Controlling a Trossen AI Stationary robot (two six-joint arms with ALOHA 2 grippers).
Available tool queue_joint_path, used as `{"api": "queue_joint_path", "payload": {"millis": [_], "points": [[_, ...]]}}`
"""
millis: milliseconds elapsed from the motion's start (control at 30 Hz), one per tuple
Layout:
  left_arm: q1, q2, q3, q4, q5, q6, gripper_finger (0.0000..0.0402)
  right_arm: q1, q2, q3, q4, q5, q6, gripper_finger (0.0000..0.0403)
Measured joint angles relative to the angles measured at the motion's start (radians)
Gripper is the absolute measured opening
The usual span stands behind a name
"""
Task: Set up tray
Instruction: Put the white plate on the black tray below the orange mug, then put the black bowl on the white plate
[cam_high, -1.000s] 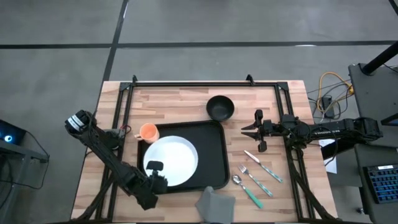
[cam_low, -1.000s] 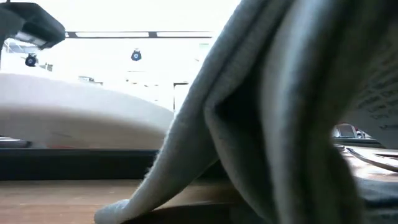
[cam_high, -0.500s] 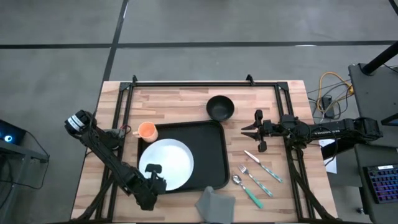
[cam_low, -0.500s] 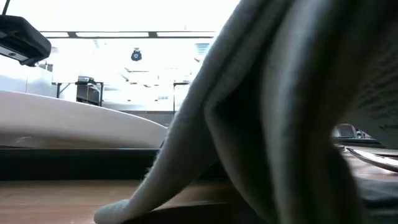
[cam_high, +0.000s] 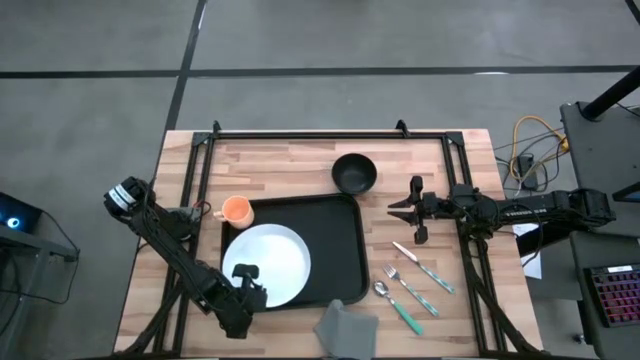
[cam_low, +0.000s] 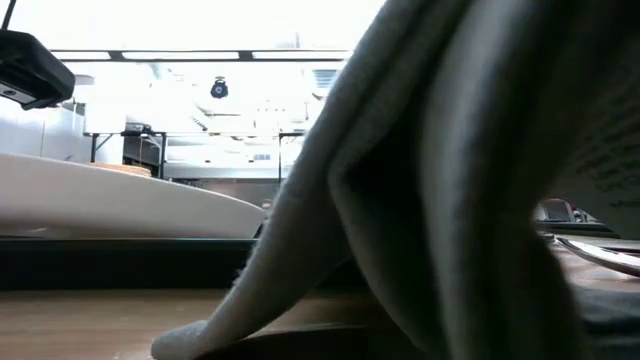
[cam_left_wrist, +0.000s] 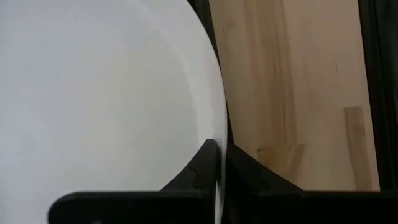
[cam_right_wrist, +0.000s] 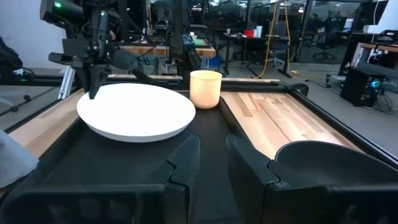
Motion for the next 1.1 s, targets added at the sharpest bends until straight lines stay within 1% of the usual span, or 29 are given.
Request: {"api": "queue_joint_path", "payload": {"millis": [133, 333, 433, 700, 867, 1033, 1100], "points": [[0.0, 0.0, 0.0, -0.001, 0.008, -0.004, 0.0016, 0.0, 0.0, 0.0, 0.0, 0.0, 0.0, 0.0068], [0.0, 0.0, 0.0, -0.002, 0.038, -0.019, 0.0068, 0.0, 0.0, 0.0, 0.0, 0.0, 0.0, 0.0068], [0.0, 0.0, 0.001, -0.008, 0.04, -0.019, 0.0087, 0.0, 0.0, 0.0, 0.001, 0.0, 0.0, 0.0068], [0.001, -0.019, 0.021, -0.039, 0.05, -0.002, 0.0095, 0.0, 0.0, 0.0, 0.001, 0.0, 0.0, 0.0068], [0.001, -0.045, 0.032, -0.039, 0.049, 0.114, 0.0096, 0.0, 0.0, 0.0, 0.001, -0.001, -0.001, 0.0068], [0.017, -0.105, 0.032, -0.076, 0.046, 0.32, 0.0096, 0.0, 0.0, 0.0, 0.0, -0.001, -0.001, 0.0068], [0.025, -0.139, 0.032, -0.107, 0.037, 0.365, 0.0096, 0.0, 0.0, 0.0, 0.0, -0.001, -0.003, 0.0068]]}}
